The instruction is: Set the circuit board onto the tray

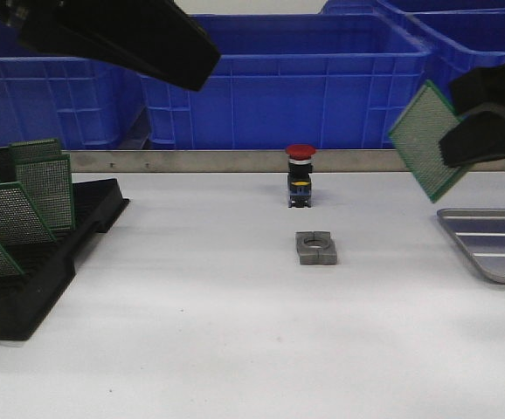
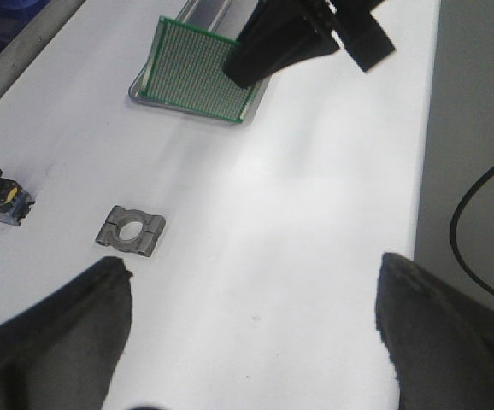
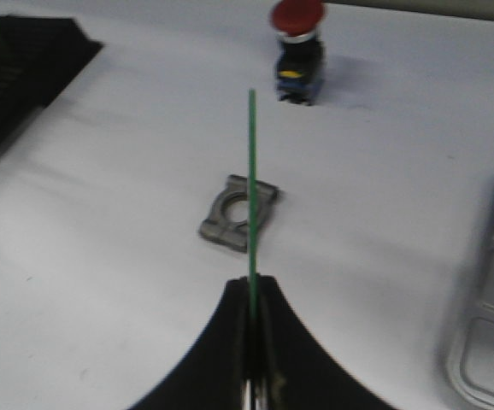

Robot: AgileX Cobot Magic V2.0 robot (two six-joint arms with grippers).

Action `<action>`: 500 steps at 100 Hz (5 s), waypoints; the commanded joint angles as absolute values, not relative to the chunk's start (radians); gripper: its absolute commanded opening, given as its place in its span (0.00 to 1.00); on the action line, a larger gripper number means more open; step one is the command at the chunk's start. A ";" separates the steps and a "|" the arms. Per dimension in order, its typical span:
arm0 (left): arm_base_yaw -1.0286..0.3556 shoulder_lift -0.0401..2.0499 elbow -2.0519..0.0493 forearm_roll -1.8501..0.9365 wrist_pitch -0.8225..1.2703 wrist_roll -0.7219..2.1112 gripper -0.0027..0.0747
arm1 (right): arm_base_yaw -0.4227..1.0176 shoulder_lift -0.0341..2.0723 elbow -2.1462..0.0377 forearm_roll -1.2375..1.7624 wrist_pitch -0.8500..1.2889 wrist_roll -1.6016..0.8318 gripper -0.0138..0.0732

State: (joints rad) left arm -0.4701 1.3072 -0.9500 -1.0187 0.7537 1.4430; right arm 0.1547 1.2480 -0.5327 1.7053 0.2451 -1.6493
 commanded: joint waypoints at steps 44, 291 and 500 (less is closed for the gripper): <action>-0.468 1.277 -0.982 -1.067 0.755 1.433 0.75 | -0.254 1.555 -0.663 1.761 0.472 -1.648 0.02; -0.137 1.489 -0.969 -0.352 0.818 1.416 0.66 | -0.254 1.017 -0.624 1.567 0.578 -1.656 0.80; -0.506 1.439 -1.197 -1.018 1.033 1.476 0.01 | 0.349 1.165 -0.624 1.587 0.735 -1.920 0.80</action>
State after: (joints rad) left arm -0.4971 1.4758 -1.1650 -0.9352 1.0379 1.4778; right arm 0.3455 1.1370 -0.6003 1.4907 0.7200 -1.9110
